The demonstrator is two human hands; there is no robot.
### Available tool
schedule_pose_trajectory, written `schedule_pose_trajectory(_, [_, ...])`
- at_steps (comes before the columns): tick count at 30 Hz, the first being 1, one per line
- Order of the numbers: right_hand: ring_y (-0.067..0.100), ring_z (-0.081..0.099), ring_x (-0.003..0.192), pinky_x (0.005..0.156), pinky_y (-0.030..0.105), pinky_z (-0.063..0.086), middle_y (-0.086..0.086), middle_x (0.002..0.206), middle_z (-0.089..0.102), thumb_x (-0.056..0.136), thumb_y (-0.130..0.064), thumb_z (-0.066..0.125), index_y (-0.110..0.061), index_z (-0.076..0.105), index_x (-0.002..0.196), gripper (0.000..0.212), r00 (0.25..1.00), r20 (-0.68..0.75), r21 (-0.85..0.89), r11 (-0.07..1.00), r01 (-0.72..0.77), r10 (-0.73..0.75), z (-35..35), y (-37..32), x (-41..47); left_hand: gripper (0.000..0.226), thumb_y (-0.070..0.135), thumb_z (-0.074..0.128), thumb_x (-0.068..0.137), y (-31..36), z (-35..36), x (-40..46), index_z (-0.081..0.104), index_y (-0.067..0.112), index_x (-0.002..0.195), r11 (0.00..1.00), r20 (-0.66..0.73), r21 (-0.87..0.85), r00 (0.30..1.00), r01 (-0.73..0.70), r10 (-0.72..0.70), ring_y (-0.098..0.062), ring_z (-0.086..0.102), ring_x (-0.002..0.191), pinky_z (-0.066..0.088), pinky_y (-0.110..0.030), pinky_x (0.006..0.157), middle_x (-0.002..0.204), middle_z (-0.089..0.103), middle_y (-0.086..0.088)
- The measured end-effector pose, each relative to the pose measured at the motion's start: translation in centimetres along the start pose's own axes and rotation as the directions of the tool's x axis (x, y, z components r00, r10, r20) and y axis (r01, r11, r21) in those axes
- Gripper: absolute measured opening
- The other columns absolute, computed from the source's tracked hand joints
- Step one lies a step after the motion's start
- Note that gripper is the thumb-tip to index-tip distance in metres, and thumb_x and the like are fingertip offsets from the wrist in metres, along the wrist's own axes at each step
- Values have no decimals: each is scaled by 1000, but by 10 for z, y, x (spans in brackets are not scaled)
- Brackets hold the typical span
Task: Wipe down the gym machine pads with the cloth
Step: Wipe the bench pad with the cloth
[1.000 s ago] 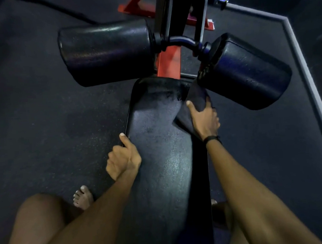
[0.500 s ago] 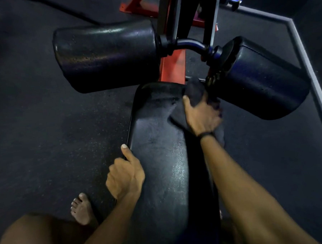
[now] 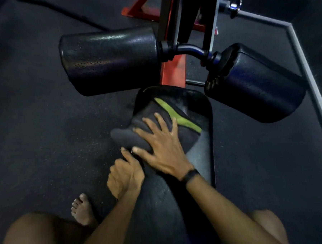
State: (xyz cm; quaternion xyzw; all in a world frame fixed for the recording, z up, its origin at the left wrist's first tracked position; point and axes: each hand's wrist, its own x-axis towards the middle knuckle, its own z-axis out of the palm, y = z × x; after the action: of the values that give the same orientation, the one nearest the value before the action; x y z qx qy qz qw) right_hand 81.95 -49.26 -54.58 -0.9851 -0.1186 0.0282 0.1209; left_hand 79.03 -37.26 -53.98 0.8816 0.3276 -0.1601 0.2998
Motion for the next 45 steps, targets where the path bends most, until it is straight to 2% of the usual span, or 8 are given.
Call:
schedule_pose_trajectory(4, [31,4,154,111,74,10,-5,167,15,91,-80,28,-48,29,153,69,957,-84,-133,949,-287,278,-6,31,-65,74,53,16,105,-1,-1,-1,65,-2,104,999,-1,-31,1000,-22,22,-40,62,102,42,-46,89,108,66,-24])
schedule_pose_trajectory(10, [51,20,143,100,81,20,17,157,31,89,-77,32,-39,39,149,72,690,-145,-5,697,-717,709,-18,71,87,74,53,15,106,0,0,0,66,-1,96,998,-26,-38,999,-41,40,-38,63,95,42,-45,84,101,68,-22])
schedule_pose_trajectory(19, [37,12,152,113,70,15,2,157,36,92,-58,48,-40,41,148,59,978,-97,-67,980,-189,182,-6,13,-28,75,51,15,106,2,-3,-3,65,-4,112,998,10,-58,1000,-12,12,-42,59,110,39,-49,97,116,65,-25])
schedule_pose_trajectory(27, [50,12,146,109,77,12,15,162,21,80,-86,41,-41,35,152,85,732,-145,0,740,-673,666,-14,59,21,72,45,14,108,-3,2,1,67,-3,101,998,-23,-29,998,-59,58,-39,63,98,43,-46,88,104,68,-23])
schedule_pose_trajectory(32, [51,12,147,106,78,6,18,157,34,85,-74,41,-31,52,142,72,859,-159,-112,855,-506,487,1,26,131,73,46,12,107,-6,8,5,68,0,95,998,-27,4,998,-65,65,-36,64,94,44,-46,87,98,69,-19])
schedule_pose_trajectory(37, [52,21,144,95,49,-40,6,156,35,62,-80,45,-39,45,142,90,845,-118,7,852,-524,521,24,32,175,72,47,11,107,-7,8,4,67,2,95,998,-36,28,997,-64,65,-34,64,96,43,-46,88,99,69,-17])
schedule_pose_trajectory(42, [40,33,139,106,78,1,6,142,53,79,-63,47,-33,66,121,55,964,-46,-186,946,-265,261,-6,10,151,72,49,11,106,-4,5,2,65,2,108,998,-59,-42,998,-37,34,-37,63,102,42,-47,92,108,68,-20])
schedule_pose_trajectory(45, [35,40,134,106,76,14,1,126,62,79,-65,47,-28,72,112,56,996,57,-270,962,-48,66,-6,-14,109,59,49,17,107,-6,8,4,53,12,135,969,-188,-247,982,-21,-27,-36,57,115,39,-46,97,131,60,-15])
